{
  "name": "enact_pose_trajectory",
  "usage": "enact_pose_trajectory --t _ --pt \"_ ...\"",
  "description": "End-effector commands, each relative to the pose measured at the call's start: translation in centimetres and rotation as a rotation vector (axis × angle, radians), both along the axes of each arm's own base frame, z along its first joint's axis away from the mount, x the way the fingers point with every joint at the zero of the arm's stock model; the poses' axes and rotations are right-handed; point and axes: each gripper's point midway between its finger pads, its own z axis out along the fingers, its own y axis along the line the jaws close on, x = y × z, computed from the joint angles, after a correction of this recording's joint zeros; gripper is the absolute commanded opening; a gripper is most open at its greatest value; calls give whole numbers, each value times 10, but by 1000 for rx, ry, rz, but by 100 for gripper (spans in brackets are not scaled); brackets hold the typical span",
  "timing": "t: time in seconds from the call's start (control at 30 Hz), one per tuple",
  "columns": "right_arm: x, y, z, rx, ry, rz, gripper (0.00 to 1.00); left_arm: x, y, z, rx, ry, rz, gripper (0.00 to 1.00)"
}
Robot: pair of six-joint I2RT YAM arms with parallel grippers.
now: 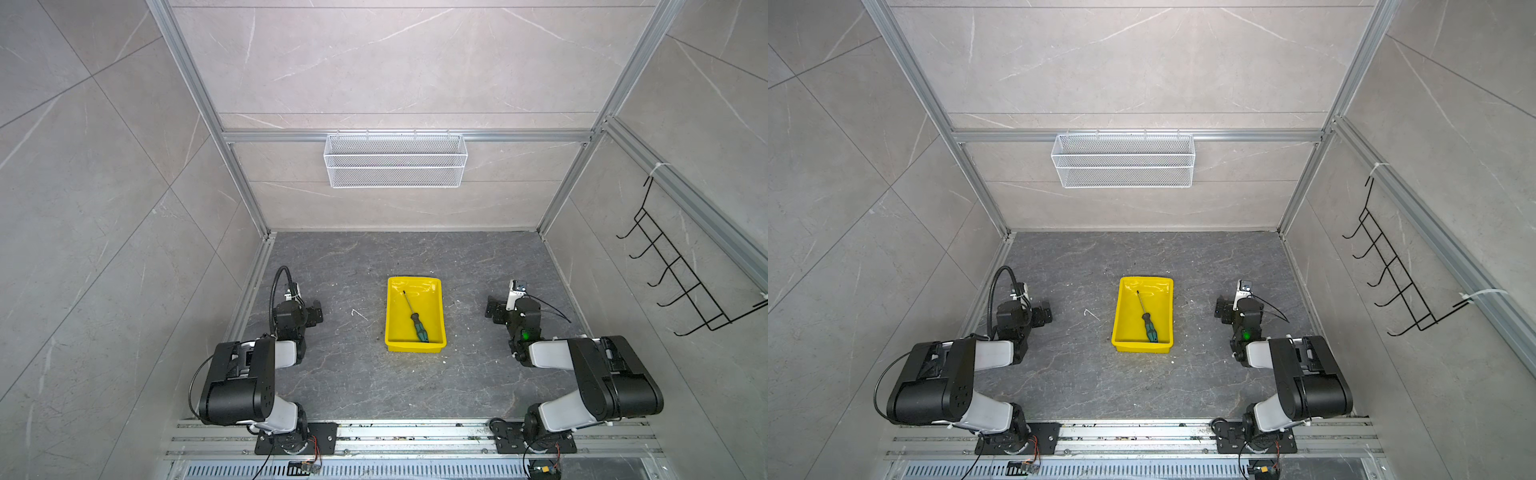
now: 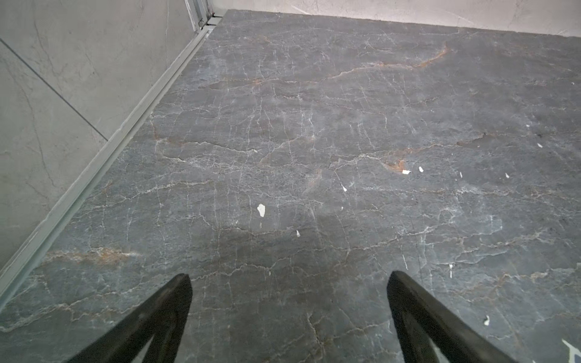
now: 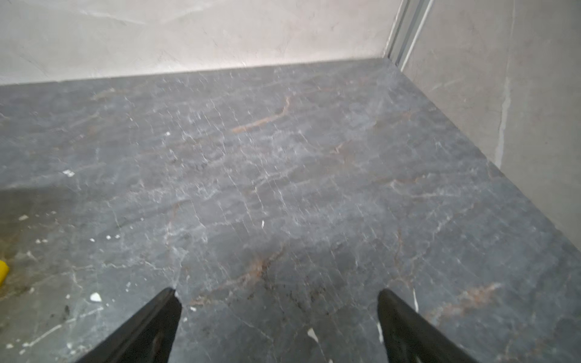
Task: Put the screwdriver in the bin
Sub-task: Reset both arms
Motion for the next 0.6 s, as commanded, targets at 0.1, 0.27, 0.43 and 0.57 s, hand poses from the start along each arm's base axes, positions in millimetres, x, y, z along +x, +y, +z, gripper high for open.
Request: enact_pose_trajectory --t 0.1,0.27,0.43,0.57 --pt "6 3 16 -9 -67 23 100 11 -3 19 3 -86 -29 100" --pt "6 3 15 -9 -66 23 100 11 -3 20 4 -88 -26 100" --pt "6 3 15 -8 -65 23 100 11 -3 20 4 -88 -27 100" --pt "6 4 15 -10 -65 28 100 11 -3 20 4 -88 -27 100"
